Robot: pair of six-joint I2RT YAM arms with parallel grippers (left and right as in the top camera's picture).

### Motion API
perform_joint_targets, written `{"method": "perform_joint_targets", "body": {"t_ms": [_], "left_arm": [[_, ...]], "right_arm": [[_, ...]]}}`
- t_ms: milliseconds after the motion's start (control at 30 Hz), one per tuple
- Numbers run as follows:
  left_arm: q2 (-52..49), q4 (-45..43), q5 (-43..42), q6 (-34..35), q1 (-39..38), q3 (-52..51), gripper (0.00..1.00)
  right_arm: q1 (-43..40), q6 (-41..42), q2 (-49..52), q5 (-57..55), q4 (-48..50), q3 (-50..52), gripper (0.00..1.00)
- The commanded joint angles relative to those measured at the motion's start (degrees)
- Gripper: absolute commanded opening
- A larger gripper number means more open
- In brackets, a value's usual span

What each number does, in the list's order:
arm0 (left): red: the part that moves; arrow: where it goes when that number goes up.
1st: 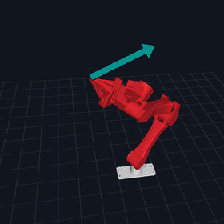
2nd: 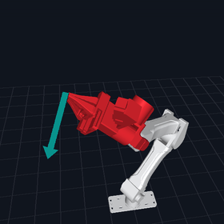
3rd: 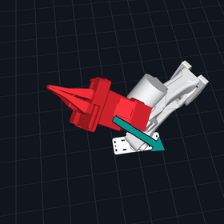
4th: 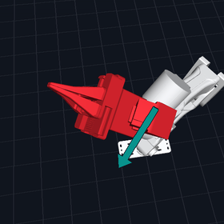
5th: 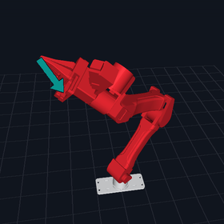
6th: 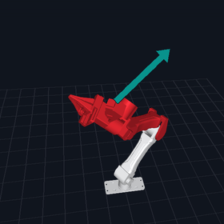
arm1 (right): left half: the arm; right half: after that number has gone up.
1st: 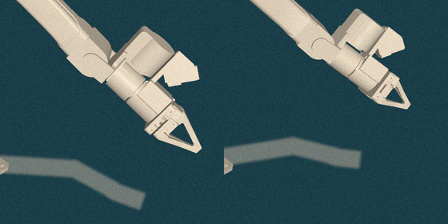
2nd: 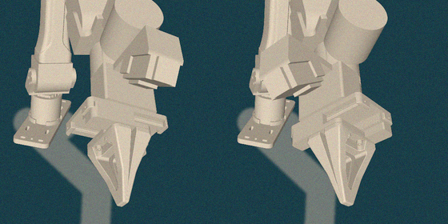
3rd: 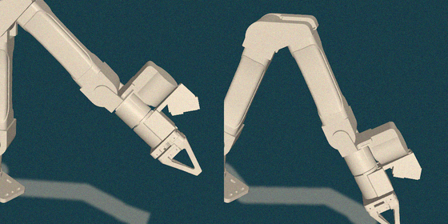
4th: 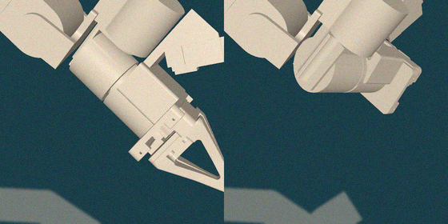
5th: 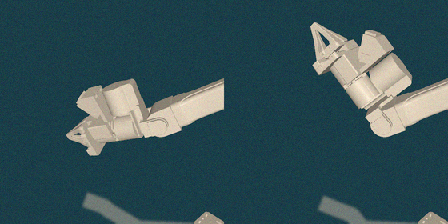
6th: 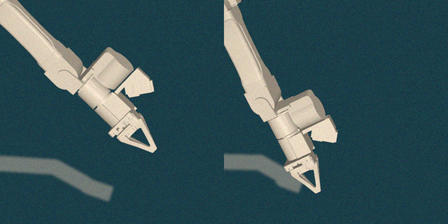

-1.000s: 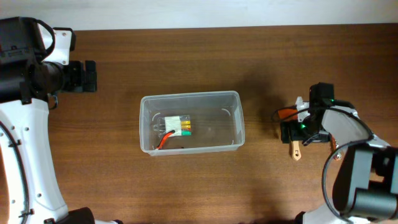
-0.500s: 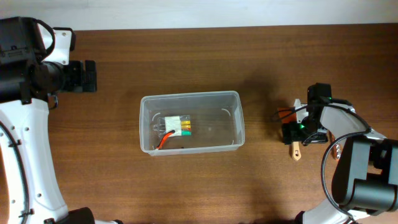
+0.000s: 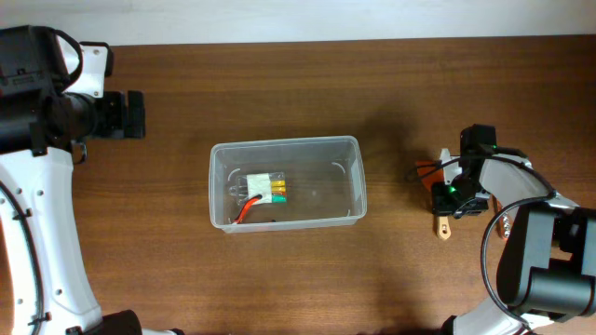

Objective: Pack container
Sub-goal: 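Lower right gripper onto the orange scraper's wooden handle and grasp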

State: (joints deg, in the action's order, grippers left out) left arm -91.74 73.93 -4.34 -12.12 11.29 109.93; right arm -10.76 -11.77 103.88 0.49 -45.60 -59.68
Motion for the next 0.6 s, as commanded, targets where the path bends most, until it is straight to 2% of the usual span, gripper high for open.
{"method": "perform_joint_targets", "body": {"t_ms": [0, 100, 467, 567], "left_arm": [[-0.31, 0.33, -0.59, 0.94, 0.22, -0.28, 0.99], [-0.31, 0.28, -0.59, 0.92, 0.24, -0.28, 0.99], [-0.31, 0.28, -0.61, 0.94, 0.22, -0.28, 0.99], [-0.31, 0.28, -0.61, 0.94, 0.22, -0.28, 0.99]], "right_arm": [[0.26, 0.22, 1.95, 0.98, -0.04, 0.15, 0.41], [0.26, 0.22, 1.95, 1.44, -0.04, 0.15, 0.35], [0.26, 0.22, 1.95, 1.44, 0.00, 0.15, 0.27], [0.26, 0.22, 1.95, 1.49, 0.00, 0.15, 0.20]]}}
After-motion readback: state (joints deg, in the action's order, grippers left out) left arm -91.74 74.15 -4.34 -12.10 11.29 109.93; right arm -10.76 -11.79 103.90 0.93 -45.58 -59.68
